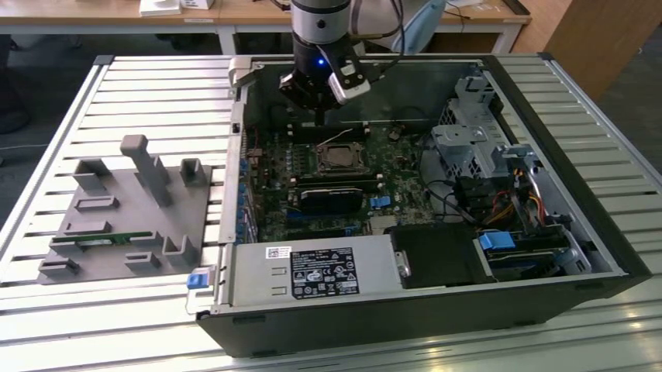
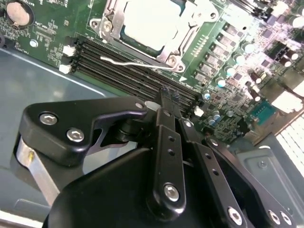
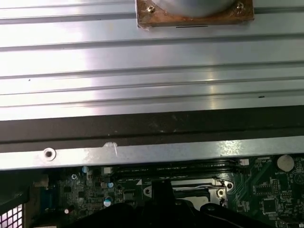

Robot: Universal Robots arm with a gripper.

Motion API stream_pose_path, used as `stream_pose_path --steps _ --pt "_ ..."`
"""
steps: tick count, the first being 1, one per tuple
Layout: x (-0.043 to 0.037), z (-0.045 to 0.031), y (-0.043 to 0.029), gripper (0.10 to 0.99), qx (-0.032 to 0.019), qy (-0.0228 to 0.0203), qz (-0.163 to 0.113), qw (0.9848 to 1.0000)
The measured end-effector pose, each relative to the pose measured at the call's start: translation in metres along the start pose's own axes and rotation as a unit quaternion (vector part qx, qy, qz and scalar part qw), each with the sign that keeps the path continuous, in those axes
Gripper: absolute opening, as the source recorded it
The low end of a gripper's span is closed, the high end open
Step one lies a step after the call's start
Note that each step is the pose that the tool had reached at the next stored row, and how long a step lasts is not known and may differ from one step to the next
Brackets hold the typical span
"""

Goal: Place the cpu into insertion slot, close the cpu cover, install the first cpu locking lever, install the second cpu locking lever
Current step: 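Install the first cpu locking lever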

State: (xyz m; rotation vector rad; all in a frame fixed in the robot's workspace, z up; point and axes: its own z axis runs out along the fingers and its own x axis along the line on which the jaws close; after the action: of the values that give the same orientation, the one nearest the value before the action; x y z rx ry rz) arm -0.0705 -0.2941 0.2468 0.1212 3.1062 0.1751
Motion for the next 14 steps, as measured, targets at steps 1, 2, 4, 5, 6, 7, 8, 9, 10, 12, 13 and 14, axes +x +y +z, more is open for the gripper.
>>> stream_pose_path --steps 1,2,4,5,6,7,8,9,10,12,13,14 --pt "-0.0007 0.0004 0.0 0.106 0.0001 0.0001 0.0 1.0" --pt "-0.0008 0.0006 0.0 0.106 0.0001 0.0001 0.0 1.0" --pt "-0.0009 0.001 -0.0001 0.106 0.0 0.0 0.0 1.0" --pt "-0.0009 0.0011 0.0 0.106 0.0 0.0 0.0 1.0" --pt "-0.0009 0.0011 0.0 0.106 0.0 0.0 0.0 1.0" --pt "-0.001 0.0012 0.0 0.106 0.0 0.0 0.0 1.0" --pt "-0.0012 0.0015 0.0 0.106 0.0 0.0 0.0 1.0" --pt "-0.0015 0.0018 0.0 0.106 -0.0001 0.0 0.0 1.0" --pt "-0.0021 0.002 0.0 0.106 0.0 0.0 0.0 1.0" --pt "-0.0032 0.0026 0.0 0.106 0.0 0.0 0.0 1.0" --pt "-0.0036 0.0028 0.0 0.106 0.0 0.0 0.0 1.0" --pt "-0.004 0.003 0.0 0.106 0.0 0.0 0.0 1.0"
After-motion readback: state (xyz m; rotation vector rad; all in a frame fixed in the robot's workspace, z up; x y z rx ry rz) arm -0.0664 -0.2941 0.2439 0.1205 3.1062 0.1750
